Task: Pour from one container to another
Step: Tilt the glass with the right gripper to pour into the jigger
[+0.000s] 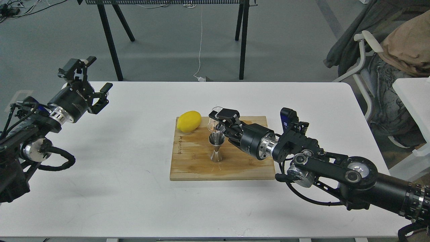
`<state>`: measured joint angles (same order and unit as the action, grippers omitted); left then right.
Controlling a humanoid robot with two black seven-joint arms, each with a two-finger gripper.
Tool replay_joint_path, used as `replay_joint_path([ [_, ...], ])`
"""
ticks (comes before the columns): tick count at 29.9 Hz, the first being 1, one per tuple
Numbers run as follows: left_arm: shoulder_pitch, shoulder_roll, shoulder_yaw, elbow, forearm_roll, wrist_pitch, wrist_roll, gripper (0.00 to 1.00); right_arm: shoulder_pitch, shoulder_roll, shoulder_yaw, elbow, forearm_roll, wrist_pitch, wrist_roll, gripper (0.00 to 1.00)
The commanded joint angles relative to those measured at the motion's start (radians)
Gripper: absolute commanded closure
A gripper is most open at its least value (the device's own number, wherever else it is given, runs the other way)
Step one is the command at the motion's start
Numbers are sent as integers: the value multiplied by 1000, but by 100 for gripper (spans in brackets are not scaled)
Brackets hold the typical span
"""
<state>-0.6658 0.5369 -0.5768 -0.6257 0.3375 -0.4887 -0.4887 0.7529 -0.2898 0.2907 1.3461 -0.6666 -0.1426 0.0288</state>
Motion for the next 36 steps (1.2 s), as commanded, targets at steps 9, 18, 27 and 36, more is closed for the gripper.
replay_joint_path([
  [9,0,0,0,1,0,0,0,1,2,1,-7,-19,-33,0,0,55],
  [18,2,0,0,1,0,0,0,1,6,1,-8,-25,-54,-3,0,55],
  [27,0,1,0,0,0,0,0,1,17,1,-24,-27,-67,-3,2,54],
  [36,-2,2,0,0,0,0,0,1,40,1,-54,-28,-79,-3,6,54],
])
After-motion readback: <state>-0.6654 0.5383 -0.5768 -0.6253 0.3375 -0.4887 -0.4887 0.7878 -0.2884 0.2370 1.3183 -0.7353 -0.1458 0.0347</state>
